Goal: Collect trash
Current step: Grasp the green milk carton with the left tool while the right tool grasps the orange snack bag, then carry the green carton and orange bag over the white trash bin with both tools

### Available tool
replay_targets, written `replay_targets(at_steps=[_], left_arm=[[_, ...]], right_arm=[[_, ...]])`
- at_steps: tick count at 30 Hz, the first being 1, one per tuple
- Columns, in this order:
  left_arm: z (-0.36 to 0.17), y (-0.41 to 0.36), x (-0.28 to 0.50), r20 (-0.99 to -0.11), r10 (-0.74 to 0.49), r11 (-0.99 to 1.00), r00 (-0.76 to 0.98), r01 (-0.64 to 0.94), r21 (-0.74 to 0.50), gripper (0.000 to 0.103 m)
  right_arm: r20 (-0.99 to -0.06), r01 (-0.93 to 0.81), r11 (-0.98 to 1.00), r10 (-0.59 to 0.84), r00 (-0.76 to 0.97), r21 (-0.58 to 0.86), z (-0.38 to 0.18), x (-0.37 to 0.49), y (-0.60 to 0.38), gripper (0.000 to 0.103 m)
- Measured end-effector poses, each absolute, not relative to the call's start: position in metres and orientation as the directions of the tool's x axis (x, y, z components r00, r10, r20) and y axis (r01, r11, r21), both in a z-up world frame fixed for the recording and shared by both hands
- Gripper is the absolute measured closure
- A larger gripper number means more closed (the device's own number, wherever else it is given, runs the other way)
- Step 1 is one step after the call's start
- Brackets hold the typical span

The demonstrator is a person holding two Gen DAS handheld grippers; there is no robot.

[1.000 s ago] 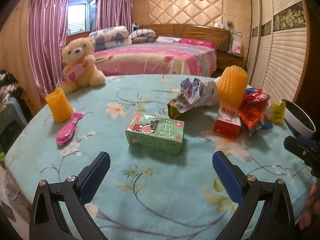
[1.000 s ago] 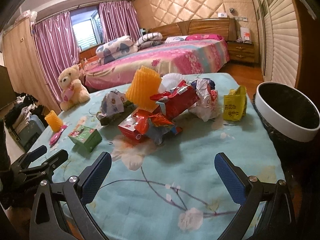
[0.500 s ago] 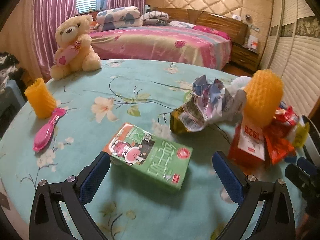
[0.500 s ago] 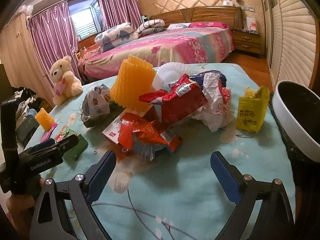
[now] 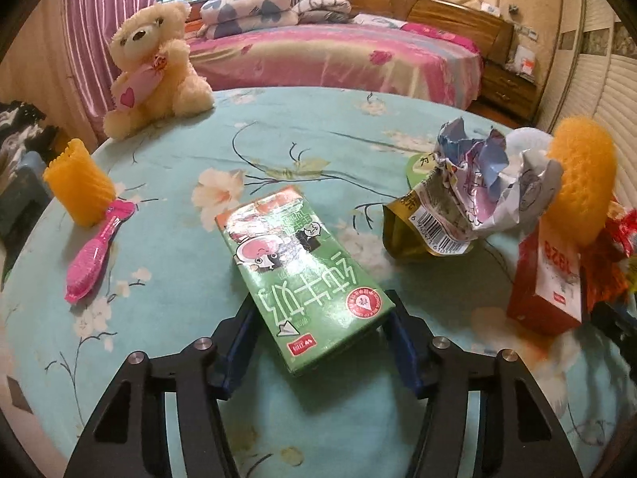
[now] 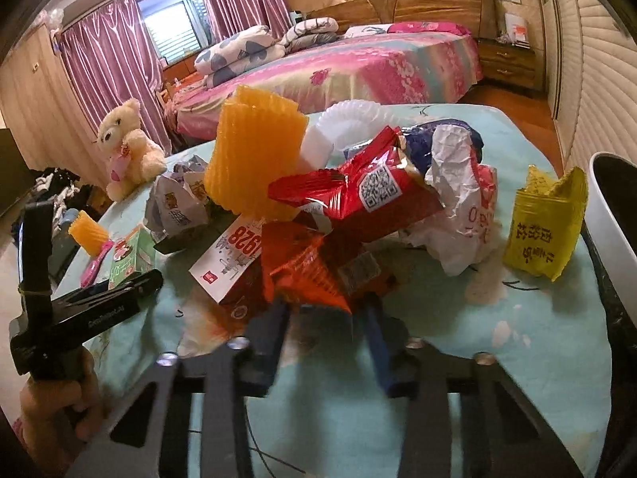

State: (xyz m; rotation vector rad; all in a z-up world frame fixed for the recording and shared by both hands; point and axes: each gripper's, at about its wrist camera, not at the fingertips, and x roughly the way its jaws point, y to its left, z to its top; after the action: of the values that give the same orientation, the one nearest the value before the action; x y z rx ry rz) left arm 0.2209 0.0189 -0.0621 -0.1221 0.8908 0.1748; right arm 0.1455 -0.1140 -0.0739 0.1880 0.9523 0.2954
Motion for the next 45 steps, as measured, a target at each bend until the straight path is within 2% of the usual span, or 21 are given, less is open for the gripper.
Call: replay_targets(at_steps=[1, 2, 10, 24, 45], left_arm=[[-0.062, 0.020, 0.217, -0.776, 0.093, 0.980, 0.624, -0.194, -0.038, 0.045], [-0.061, 0.022, 0.213, -0.769, 0.086, 0.982, 0.633, -0.184, -0.043, 0.045], [-0.055, 0.018, 0.168, -0.720, 0.005, 0.996, 0.694, -0.064, -0.055, 0.045], [-0.026, -0.041, 0.116, -0.658, -0.162, 0.982, 0.735, 0.185, -0.036, 0.045], [-0.004, -0.106, 0.125, -0.676, -0.353, 0.901, 0.647, 0.430, -0.058, 0.045]], right_arm=[[-0.769, -0.165, 0.943, 0.331, 0.547, 0.288, -0.073, 0.144, -0.114, 0.082], [-0.766, -0.165, 0.942, 0.334, 0.549, 0.292, -0.073, 0.143, -0.115, 0.084], [-0.747, -0.161, 0.937, 0.345, 0.568, 0.310, -0.065, 0.122, -0.123, 0.090], [-0.724, -0.097, 0.937, 0.322, 0.610, 0.334, -0.049, 0.086, -0.156, 0.091], [-0.717, 0.060, 0.945, 0.202, 0.667, 0.321, -0.032, 0.067, -0.247, 0.091]])
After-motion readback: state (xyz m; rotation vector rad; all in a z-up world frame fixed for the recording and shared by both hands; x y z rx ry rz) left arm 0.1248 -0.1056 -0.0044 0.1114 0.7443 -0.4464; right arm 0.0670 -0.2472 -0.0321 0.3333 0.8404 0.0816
